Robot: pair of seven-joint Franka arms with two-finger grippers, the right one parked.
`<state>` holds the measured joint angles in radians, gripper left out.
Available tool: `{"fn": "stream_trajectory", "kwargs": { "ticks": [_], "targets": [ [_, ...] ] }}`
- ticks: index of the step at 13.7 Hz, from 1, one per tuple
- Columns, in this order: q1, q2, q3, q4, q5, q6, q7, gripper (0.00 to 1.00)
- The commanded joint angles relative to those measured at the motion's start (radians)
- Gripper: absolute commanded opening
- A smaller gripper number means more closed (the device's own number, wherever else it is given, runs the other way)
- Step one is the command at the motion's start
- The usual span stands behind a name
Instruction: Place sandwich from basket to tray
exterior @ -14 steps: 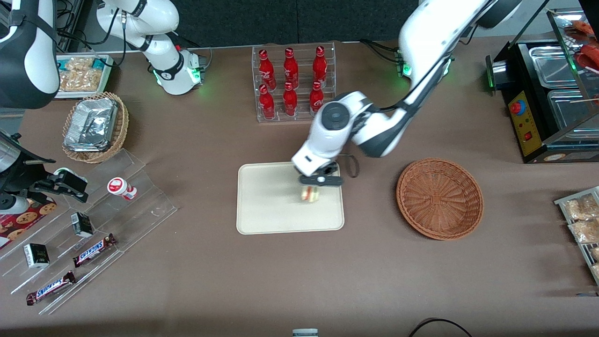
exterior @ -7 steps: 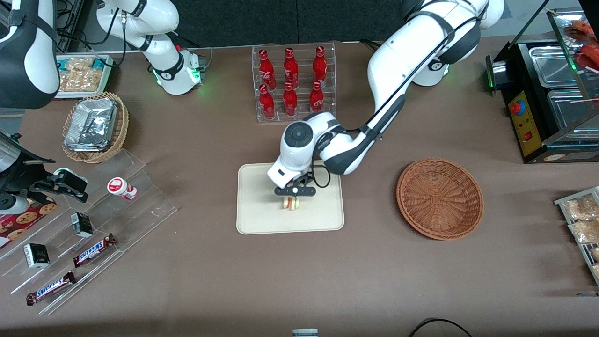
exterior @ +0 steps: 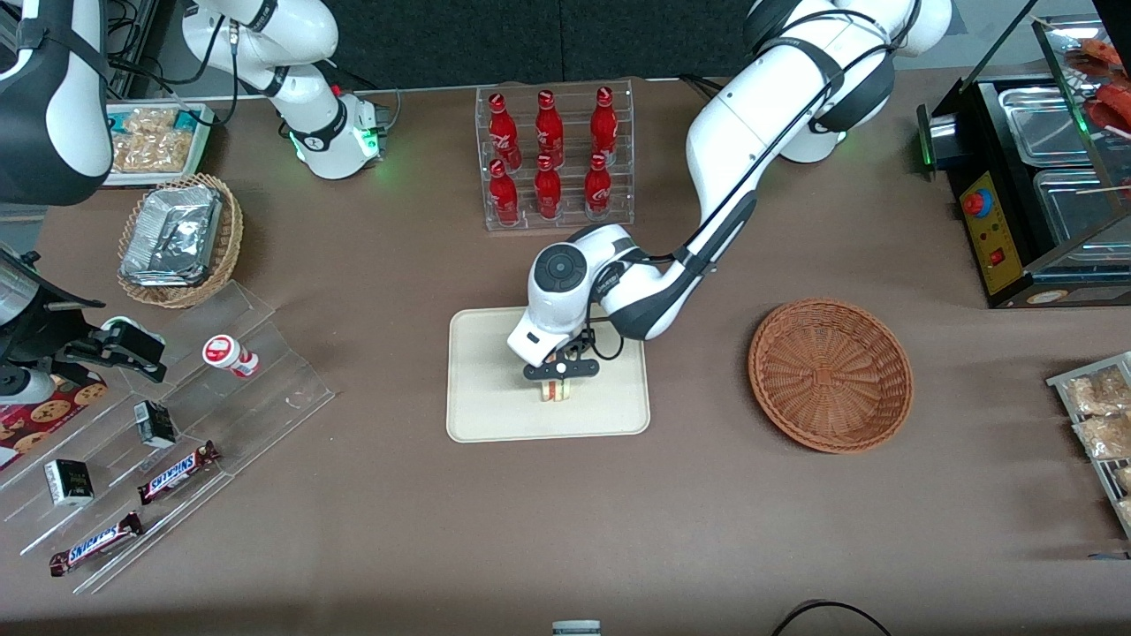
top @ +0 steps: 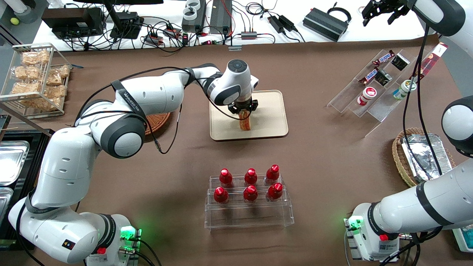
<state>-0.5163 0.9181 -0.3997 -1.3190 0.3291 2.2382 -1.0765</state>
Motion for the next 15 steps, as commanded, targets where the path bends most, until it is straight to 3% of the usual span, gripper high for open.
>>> {"fn": "stream_trajectory", "kwargs": {
  "ticks": [1, 3, 5, 11, 15],
  "targets": [
    [0.007, -0.039, 0.005, 0.093, -0.062, -0.157, -0.005, 1.0],
    [0.012, -0.096, 0.013, 0.127, -0.123, -0.282, 0.027, 1.0],
    [0.097, -0.187, 0.035, 0.088, -0.188, -0.334, 0.125, 1.0],
    [0.388, -0.546, 0.025, -0.387, -0.3, -0.241, 0.458, 1.0],
    [0.551, -0.723, 0.027, -0.604, -0.314, -0.193, 0.686, 0.99]
  ]
}}
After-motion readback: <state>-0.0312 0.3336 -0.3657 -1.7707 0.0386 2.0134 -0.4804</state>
